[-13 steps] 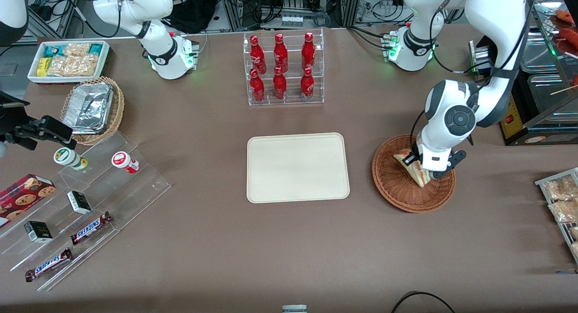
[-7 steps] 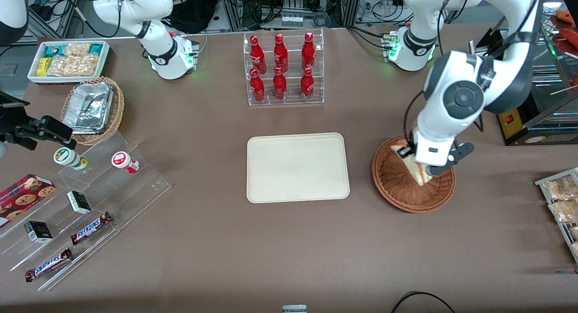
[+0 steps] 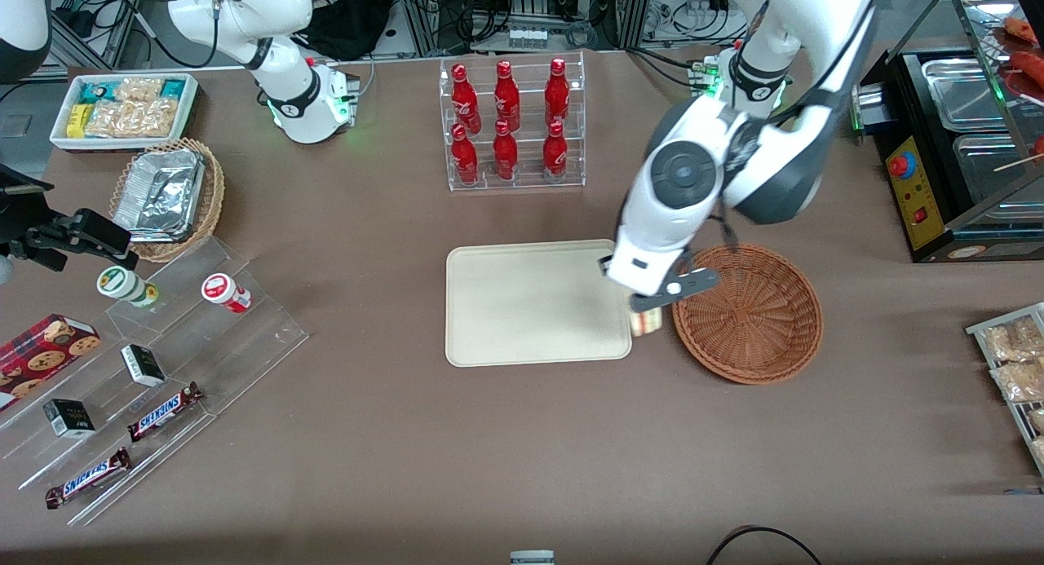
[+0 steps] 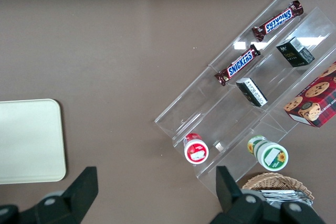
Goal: Place sandwich from basket to tray
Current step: 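Carry the sandwich with the left gripper over the cream tray, then lower the sandwich onto the tray and open the left gripper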
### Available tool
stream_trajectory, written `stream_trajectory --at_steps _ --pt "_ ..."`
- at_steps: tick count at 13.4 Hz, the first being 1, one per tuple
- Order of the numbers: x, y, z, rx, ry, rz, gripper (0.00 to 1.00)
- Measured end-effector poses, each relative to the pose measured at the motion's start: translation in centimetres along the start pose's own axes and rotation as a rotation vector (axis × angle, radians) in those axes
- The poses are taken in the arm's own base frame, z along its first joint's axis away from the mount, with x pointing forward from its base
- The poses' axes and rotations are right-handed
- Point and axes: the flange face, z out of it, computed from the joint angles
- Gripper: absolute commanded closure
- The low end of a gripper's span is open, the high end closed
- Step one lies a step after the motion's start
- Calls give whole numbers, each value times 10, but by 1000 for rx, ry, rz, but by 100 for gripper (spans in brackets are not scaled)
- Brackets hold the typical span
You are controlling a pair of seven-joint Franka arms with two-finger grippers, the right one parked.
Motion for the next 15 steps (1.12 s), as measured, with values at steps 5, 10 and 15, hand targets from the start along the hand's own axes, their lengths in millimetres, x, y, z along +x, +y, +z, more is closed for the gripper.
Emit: stream_trajectory --at_steps 5,10,15 --pt "-27 76 78 -46 24 123 91" --pt "-54 99 129 -6 -14 183 91" --pt "-79 117 159 18 -41 225 90"
